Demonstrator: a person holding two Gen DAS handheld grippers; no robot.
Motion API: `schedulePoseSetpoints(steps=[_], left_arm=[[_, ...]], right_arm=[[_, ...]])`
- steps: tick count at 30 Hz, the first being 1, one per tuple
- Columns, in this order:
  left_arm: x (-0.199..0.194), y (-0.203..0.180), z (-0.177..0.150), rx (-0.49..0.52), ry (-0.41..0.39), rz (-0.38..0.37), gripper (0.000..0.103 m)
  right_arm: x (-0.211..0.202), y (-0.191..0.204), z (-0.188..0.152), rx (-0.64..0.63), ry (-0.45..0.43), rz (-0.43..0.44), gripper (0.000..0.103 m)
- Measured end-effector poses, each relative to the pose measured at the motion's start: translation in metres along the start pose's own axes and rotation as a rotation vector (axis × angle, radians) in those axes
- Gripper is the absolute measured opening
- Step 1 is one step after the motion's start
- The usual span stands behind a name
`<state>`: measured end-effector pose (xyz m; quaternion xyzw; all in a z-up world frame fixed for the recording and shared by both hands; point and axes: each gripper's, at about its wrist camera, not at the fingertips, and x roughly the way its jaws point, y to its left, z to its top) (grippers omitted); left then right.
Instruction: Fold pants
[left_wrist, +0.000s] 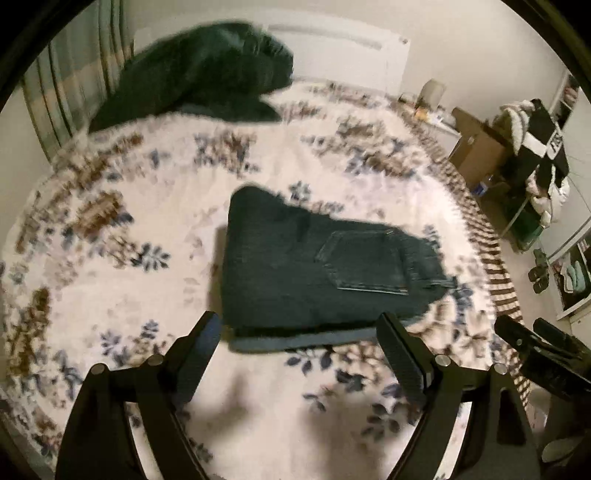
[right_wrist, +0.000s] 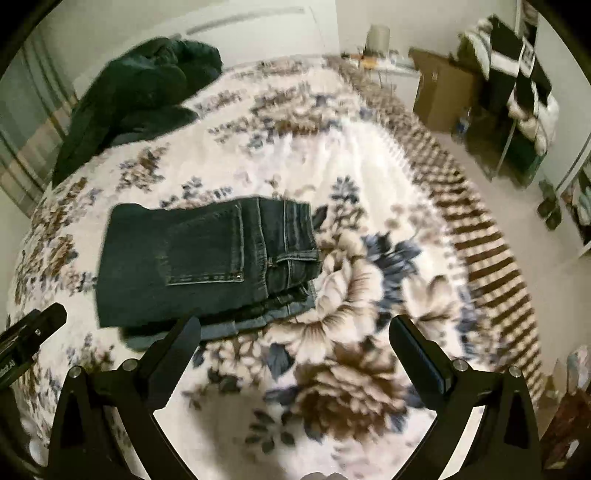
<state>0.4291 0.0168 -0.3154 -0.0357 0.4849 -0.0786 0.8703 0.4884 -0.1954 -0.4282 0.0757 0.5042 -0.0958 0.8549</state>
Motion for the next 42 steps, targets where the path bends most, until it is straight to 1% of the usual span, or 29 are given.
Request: schedulePoseSetpoints(steps=[2,5,6,7,13,14,17,22,28,29,30,32,36,42], left_arm=[[-0.039,-0.011,-0.003,0.009,-0.036,0.023,0.086],[-0.087,-0.021,-0.009,0.004,-0.071,0.029,0.086],[-0.106,-0.025,-0.011,0.002,-0.084,0.029,0.086],[-0.124,-0.029,-0.014,0.001,-0.097,0.031,0.086],[-0.221,-0.049,-0.038,0.002,-0.171,0.064,0.086],[-0.236,-0.052,-0.043,0.001,-0.183,0.076,0.086],[-0.279,-0.064,-0.058,0.004,-0.223,0.102,0.086],[-0.334,-0.078,-0.082,-0.007,-0.263,0.112,0.086],[-0.385,-0.088,-0.100,-0.015,-0.299,0.124,0.086],[-0.390,-0.089,-0.104,-0.014,-0.303,0.127,0.088],[-0.395,-0.090,-0.105,-0.010,-0.303,0.127,0.096],[-0.402,-0.088,-0.107,-0.013,-0.310,0.127,0.102],[-0.413,-0.082,-0.111,-0.022,-0.329,0.136,0.102],[-0.418,-0.075,-0.119,-0.029,-0.326,0.143,0.102]], right_arm=[[-0.041,0.001,-0.006,-0.020,-0.034,-0.001,0.103],[-0.106,-0.002,-0.017,-0.043,-0.093,0.005,0.103],[-0.137,-0.004,-0.023,-0.054,-0.116,0.009,0.103],[-0.152,-0.004,-0.026,-0.058,-0.128,0.010,0.103],[-0.275,-0.017,-0.053,-0.084,-0.225,0.045,0.103],[-0.299,-0.021,-0.059,-0.090,-0.246,0.052,0.103],[-0.351,-0.027,-0.074,-0.107,-0.294,0.071,0.103],[-0.434,-0.040,-0.106,-0.143,-0.354,0.114,0.103],[-0.507,-0.057,-0.137,-0.161,-0.378,0.138,0.103],[-0.517,-0.059,-0.141,-0.164,-0.380,0.137,0.103],[-0.527,-0.061,-0.145,-0.166,-0.383,0.135,0.103],[-0.544,-0.062,-0.152,-0.168,-0.397,0.129,0.103],[-0.573,-0.062,-0.161,-0.162,-0.418,0.121,0.103],[-0.591,-0.050,-0.167,-0.186,-0.410,0.113,0.103]])
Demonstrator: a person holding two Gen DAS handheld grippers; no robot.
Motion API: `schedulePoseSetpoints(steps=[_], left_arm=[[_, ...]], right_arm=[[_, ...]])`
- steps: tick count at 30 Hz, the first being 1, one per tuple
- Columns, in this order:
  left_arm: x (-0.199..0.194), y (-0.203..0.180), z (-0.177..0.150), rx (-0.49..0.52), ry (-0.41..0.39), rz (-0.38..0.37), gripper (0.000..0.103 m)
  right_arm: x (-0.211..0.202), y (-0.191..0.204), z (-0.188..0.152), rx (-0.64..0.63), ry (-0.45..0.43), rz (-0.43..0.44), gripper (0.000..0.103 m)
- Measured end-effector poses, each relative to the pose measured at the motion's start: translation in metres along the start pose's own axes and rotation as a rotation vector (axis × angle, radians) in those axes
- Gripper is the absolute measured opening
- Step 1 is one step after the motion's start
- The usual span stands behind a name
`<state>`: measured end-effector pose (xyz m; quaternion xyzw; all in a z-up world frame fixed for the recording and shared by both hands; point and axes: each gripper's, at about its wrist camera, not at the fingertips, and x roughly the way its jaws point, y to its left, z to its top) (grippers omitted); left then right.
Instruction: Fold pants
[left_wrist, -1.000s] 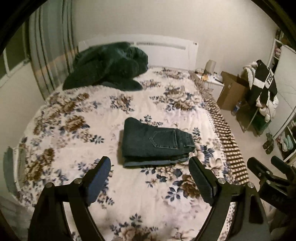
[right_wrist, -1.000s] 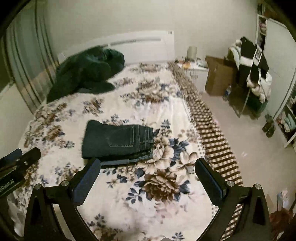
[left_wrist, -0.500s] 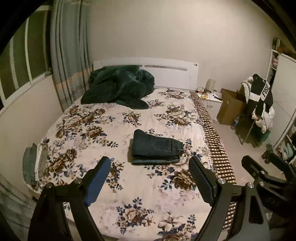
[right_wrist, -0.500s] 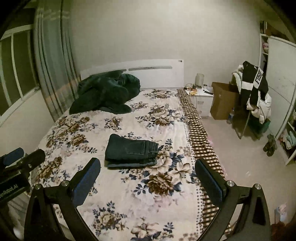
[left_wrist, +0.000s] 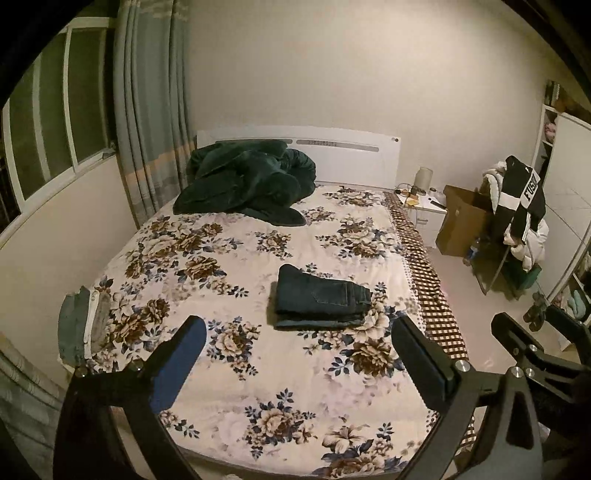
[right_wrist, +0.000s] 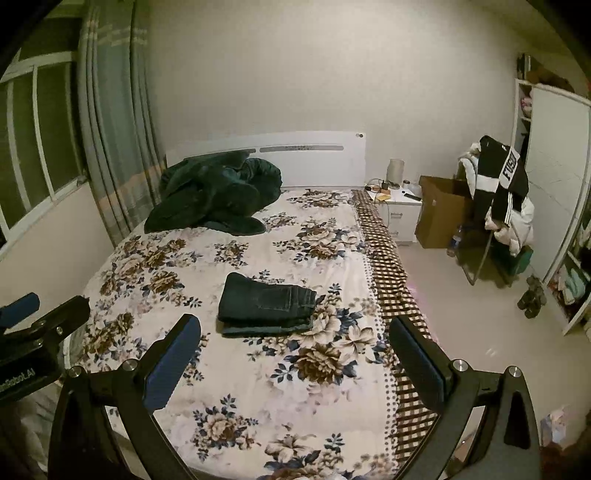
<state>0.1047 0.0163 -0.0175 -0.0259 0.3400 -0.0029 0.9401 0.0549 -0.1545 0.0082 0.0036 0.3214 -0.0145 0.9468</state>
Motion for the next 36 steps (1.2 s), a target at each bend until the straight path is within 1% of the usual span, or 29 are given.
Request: schedulePoseSetpoints(steps=[11,22,36], left_arm=[[-0.011,0.003,-0.005,0.014,-0.009,0.014,0.102],[-0.026,0.011,-0.003,0.028,-0.037,0.046,0.102],[-0.030,0.010,-0.001,0.028,-0.040,0.056,0.102]], right_arm=[[-0.005,0.013,0.002,-0.012,0.001,0.000,0.103],[-0.006,0.012,0.008,-0.012,0.003,0.010,0.103],[-0.012,0.025,0.017,0.001,-0.002,0.013,0.103]])
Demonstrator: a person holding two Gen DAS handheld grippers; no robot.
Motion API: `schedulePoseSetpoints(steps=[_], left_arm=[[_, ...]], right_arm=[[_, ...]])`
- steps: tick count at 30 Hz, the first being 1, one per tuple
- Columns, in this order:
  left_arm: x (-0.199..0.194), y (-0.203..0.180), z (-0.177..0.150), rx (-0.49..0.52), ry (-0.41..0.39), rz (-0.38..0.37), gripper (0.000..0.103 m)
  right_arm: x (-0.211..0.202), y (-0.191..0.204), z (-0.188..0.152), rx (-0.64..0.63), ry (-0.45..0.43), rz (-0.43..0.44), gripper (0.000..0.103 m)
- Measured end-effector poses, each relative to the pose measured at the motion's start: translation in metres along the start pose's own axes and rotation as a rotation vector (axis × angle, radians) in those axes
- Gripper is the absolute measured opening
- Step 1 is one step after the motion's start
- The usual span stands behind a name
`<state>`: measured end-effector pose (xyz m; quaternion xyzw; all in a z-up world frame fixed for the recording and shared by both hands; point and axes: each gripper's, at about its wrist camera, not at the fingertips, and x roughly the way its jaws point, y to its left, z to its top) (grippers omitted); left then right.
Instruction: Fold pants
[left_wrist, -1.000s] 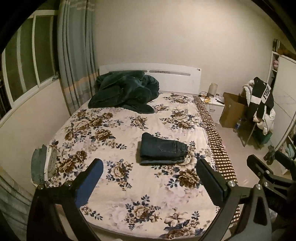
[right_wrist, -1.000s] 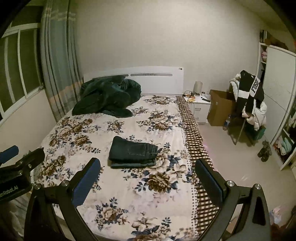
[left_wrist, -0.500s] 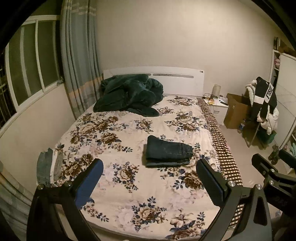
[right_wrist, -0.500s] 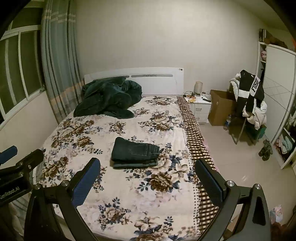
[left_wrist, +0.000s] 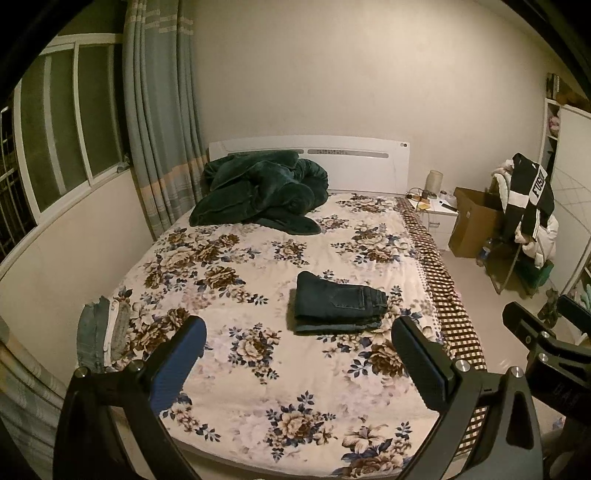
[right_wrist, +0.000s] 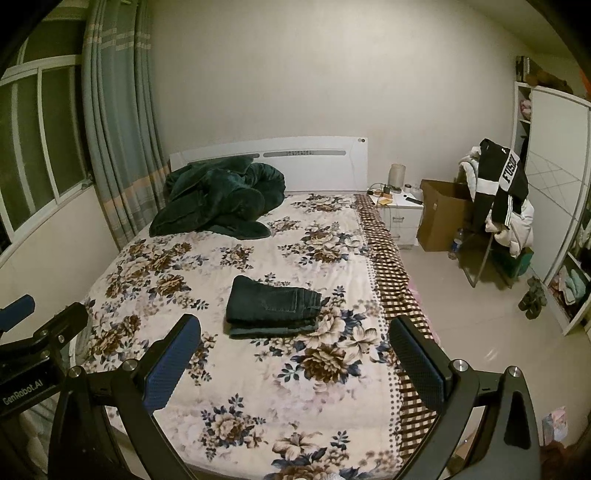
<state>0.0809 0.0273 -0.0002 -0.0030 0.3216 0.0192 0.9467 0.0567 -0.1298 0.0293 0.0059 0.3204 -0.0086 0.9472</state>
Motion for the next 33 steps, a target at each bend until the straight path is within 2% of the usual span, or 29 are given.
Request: schedulePoseSetpoints(steps=[33], left_arm=[[-0.008,0.018,0.000,-0.001,-0.022,0.000,0.103]], right_arm=[[-0.010,0.011,-0.013,0.011,-0.009,-0.009,0.103]])
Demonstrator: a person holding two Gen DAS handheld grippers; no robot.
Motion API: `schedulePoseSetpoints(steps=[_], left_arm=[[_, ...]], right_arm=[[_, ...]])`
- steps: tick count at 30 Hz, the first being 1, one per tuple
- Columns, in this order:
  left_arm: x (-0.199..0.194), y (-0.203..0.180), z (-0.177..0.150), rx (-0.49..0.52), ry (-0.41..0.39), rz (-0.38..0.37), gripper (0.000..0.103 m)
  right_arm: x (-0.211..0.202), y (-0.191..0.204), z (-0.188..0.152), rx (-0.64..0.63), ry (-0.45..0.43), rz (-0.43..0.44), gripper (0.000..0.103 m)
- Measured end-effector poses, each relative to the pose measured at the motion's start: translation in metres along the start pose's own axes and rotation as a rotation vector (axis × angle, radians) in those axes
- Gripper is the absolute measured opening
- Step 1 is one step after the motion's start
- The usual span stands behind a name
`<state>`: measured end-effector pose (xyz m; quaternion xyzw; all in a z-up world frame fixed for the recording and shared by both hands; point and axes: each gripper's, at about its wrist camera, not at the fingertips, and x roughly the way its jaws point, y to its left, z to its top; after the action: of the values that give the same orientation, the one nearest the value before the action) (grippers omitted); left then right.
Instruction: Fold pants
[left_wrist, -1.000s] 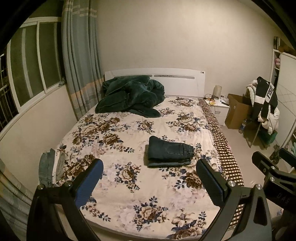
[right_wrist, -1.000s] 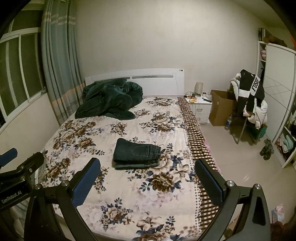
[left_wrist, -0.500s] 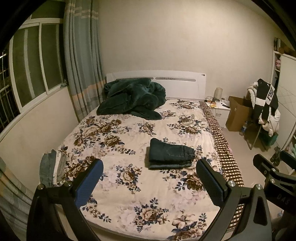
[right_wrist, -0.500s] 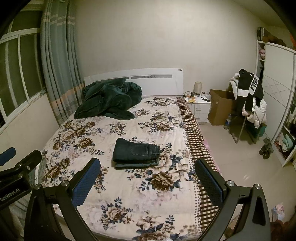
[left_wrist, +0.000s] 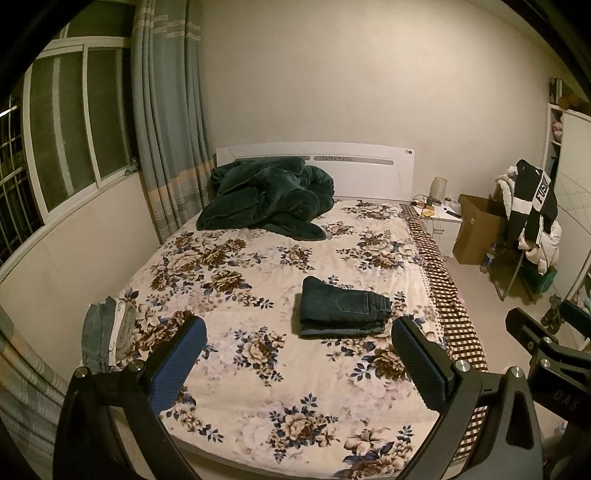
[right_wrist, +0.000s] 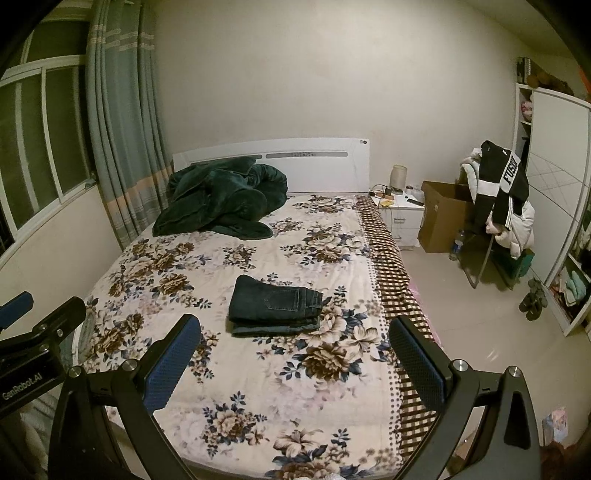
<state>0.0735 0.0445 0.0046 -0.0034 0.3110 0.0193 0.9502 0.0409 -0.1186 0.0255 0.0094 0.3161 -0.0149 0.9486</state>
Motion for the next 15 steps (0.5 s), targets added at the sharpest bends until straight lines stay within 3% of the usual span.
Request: schedulePoseSetpoints(steps=[15], left_arm=[[-0.0023,-0.0014,-0.0002,0.002,-0.003,0.006,0.102]], right_arm=[[-0.0036,0.0019,-0.0051,-0.004,0.005,0.001,0.103]])
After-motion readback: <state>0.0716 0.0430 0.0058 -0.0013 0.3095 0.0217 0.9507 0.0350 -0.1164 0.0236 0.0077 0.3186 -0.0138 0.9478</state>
